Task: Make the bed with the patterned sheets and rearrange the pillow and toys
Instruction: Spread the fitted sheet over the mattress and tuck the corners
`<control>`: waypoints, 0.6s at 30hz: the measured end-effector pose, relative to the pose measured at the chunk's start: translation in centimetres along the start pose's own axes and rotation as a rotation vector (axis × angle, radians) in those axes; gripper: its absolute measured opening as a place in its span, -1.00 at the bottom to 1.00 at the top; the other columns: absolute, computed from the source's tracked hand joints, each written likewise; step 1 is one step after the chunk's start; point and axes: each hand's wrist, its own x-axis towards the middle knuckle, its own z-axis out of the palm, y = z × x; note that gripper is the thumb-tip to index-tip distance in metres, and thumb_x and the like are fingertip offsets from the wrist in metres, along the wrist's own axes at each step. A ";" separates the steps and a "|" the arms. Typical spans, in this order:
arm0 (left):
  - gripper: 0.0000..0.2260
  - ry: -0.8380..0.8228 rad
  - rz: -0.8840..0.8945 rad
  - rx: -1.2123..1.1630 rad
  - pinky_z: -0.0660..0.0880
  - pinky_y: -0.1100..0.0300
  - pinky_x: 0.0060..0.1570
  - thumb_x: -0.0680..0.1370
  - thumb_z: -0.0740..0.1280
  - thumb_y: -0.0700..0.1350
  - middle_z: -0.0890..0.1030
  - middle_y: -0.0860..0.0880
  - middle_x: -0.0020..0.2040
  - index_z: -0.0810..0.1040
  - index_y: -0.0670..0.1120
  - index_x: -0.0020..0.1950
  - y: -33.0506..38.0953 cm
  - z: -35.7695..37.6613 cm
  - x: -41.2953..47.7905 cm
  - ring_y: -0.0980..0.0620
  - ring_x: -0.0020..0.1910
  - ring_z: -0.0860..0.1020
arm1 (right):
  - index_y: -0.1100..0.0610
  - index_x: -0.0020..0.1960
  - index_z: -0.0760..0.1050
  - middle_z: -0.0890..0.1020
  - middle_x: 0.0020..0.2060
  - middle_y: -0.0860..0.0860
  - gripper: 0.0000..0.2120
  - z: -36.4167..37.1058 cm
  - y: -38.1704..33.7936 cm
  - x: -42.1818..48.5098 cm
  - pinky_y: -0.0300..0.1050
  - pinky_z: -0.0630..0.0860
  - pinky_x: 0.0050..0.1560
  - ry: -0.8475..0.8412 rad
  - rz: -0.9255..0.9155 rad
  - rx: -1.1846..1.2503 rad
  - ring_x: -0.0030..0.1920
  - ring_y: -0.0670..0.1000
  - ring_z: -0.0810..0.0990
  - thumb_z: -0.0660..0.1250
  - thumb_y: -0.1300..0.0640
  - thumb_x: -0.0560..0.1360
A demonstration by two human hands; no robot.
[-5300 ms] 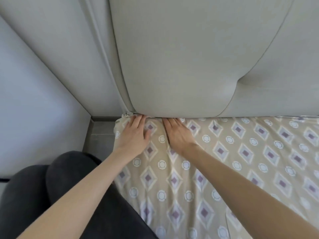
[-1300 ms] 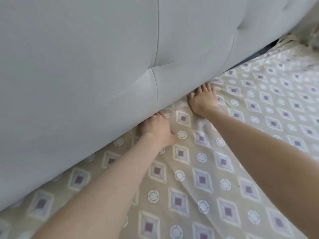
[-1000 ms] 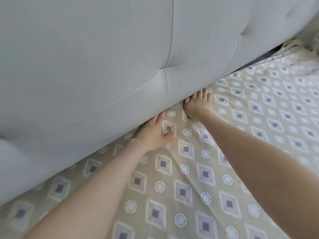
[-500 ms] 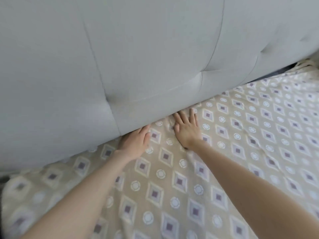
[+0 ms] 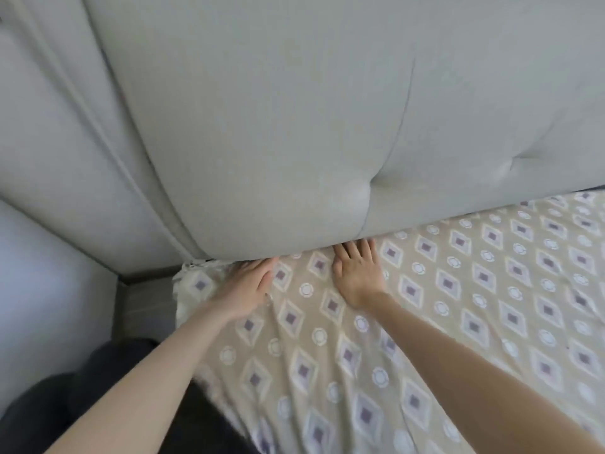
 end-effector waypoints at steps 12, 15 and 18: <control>-0.78 0.330 -0.390 -0.260 0.43 0.13 0.14 0.61 0.22 -0.16 0.52 -0.09 0.19 0.51 -0.13 0.23 -8.3 -4.8 -7.4 -0.06 0.11 0.55 | 0.14 0.53 0.16 0.33 0.45 0.02 -0.51 2.6 -13.8 -0.9 -0.17 -0.17 0.51 -0.010 -0.418 0.107 0.47 0.02 0.24 0.07 0.17 0.61; -0.66 0.196 -0.515 -0.269 0.32 0.11 0.26 0.64 0.15 -0.14 0.36 -0.16 0.38 0.35 -0.20 0.40 -10.3 -5.6 -7.1 -0.11 0.29 0.45 | 0.17 0.53 0.13 0.30 0.46 0.05 -0.47 2.7 -15.2 -0.6 -0.18 -0.18 0.50 -0.036 -0.478 0.105 0.48 0.03 0.22 0.11 0.23 0.58; -0.64 0.070 -0.415 -0.263 0.21 0.11 0.40 0.66 0.07 -0.17 0.32 -0.11 0.46 0.31 -0.18 0.46 -10.7 -5.4 -6.1 -0.06 0.44 0.29 | 0.19 0.53 0.12 0.27 0.47 0.07 -0.45 2.7 -15.3 -0.4 -0.15 -0.17 0.52 -0.049 -0.514 0.064 0.49 0.04 0.20 0.13 0.25 0.56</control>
